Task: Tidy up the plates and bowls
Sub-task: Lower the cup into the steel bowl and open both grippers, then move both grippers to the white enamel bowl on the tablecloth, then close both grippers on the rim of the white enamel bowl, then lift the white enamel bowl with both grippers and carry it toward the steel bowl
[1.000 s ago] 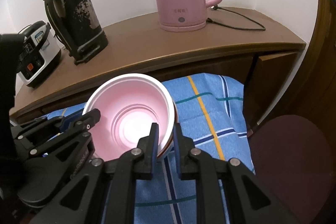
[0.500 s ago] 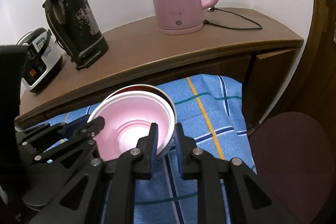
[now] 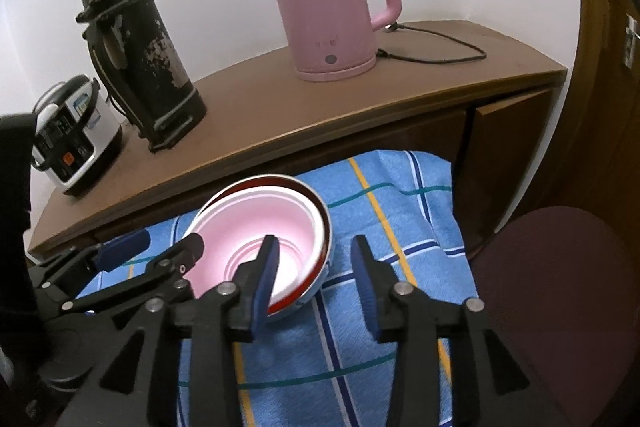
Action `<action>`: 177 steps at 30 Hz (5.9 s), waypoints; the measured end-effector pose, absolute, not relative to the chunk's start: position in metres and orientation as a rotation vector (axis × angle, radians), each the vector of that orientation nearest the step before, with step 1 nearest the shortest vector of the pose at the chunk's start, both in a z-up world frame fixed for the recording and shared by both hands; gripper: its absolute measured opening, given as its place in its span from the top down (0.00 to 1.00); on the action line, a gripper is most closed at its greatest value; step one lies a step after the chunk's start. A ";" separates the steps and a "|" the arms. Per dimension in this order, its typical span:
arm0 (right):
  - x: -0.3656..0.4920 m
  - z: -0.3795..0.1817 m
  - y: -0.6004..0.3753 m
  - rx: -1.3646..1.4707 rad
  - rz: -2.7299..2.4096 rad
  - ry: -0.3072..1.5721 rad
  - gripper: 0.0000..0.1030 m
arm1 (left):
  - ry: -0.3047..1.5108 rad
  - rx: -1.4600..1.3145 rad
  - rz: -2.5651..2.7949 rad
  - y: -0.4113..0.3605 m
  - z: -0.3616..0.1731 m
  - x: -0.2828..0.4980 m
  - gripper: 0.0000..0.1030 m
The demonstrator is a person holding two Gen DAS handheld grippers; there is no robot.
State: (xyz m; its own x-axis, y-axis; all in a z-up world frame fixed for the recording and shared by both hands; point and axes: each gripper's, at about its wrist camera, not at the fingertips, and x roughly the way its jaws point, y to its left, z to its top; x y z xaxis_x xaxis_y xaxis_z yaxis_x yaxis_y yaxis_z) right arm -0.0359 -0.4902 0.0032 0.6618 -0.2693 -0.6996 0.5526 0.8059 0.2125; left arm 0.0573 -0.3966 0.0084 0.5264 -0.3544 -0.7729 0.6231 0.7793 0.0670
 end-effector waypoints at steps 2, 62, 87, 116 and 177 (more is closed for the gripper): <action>-0.039 0.005 -0.488 0.444 -0.476 0.695 0.58 | 0.825 0.357 -0.604 -0.393 0.011 0.055 0.46; -0.130 0.029 -0.329 0.354 -0.340 0.630 0.52 | 0.702 0.274 -0.580 -0.216 0.035 -0.043 0.46; -0.147 -0.005 -0.272 0.307 -0.252 0.718 0.52 | 0.810 0.219 -0.588 -0.130 -0.003 -0.050 0.46; -0.146 -0.047 -0.243 0.285 -0.216 0.821 0.61 | 0.875 0.294 -0.629 -0.139 -0.041 -0.068 0.46; -0.137 -0.030 -0.303 0.368 -0.263 0.802 0.89 | 0.850 0.297 -0.705 -0.217 -0.020 -0.055 0.90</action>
